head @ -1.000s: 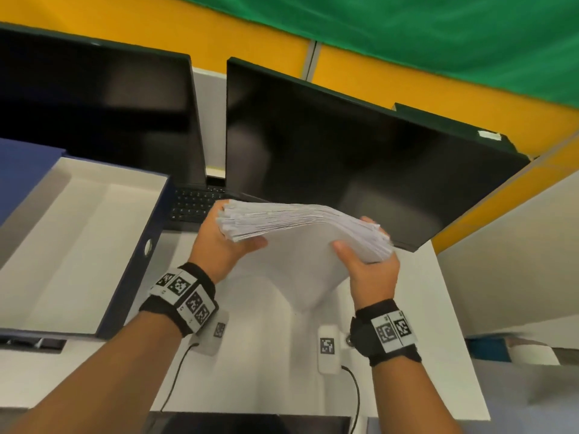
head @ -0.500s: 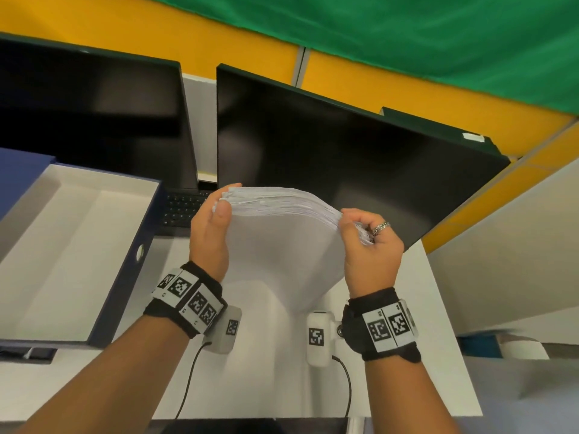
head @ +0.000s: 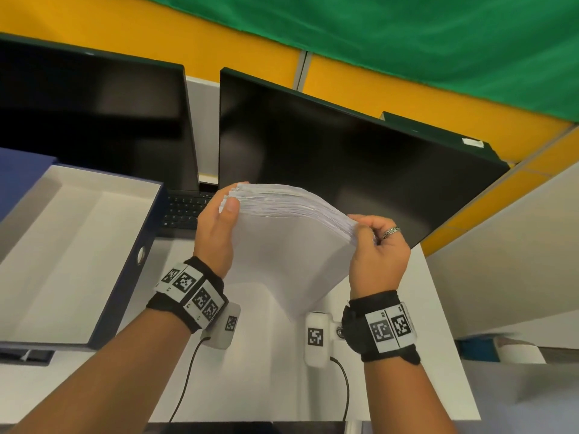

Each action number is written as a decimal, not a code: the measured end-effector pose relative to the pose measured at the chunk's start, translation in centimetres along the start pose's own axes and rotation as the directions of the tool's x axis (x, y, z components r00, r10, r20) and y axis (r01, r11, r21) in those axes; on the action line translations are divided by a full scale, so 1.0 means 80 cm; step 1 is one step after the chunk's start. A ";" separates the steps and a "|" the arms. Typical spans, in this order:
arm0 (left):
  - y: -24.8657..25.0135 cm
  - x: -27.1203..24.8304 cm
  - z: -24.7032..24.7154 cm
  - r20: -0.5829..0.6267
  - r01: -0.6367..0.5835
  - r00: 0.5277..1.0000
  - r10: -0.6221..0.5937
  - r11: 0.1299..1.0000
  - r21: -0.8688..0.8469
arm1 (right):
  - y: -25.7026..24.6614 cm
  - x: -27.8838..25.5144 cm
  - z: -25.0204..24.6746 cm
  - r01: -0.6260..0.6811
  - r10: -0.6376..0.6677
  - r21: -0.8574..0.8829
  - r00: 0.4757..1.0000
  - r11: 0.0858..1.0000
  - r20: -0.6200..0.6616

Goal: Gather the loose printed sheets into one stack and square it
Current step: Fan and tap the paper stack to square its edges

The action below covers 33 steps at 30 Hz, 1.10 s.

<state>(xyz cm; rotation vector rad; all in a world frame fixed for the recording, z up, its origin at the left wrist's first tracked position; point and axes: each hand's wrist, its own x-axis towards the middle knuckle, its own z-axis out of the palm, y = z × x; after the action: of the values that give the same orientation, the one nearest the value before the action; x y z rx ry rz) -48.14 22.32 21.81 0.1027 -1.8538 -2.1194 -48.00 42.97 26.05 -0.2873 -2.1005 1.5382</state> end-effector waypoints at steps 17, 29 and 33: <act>0.012 0.021 0.013 -0.115 -0.095 0.987 0.114 0.982 0.161 | 0.007 -0.003 0.007 -0.047 0.054 0.234 0.998 0.971 -0.021; 0.002 0.019 0.001 0.044 -0.061 0.998 0.051 0.963 0.264 | 0.032 0.008 -0.010 -0.071 0.026 0.330 0.990 0.941 0.139; -0.009 0.028 -0.006 0.061 -0.022 0.998 0.006 0.962 0.271 | 0.053 0.010 -0.009 -0.190 0.125 0.198 0.945 0.962 0.302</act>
<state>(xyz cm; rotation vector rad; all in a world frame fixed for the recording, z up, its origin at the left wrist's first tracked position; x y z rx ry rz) -50.25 21.29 21.40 0.0895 -2.1651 -1.8654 -48.87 45.36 22.48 -0.1613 -2.1311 1.9993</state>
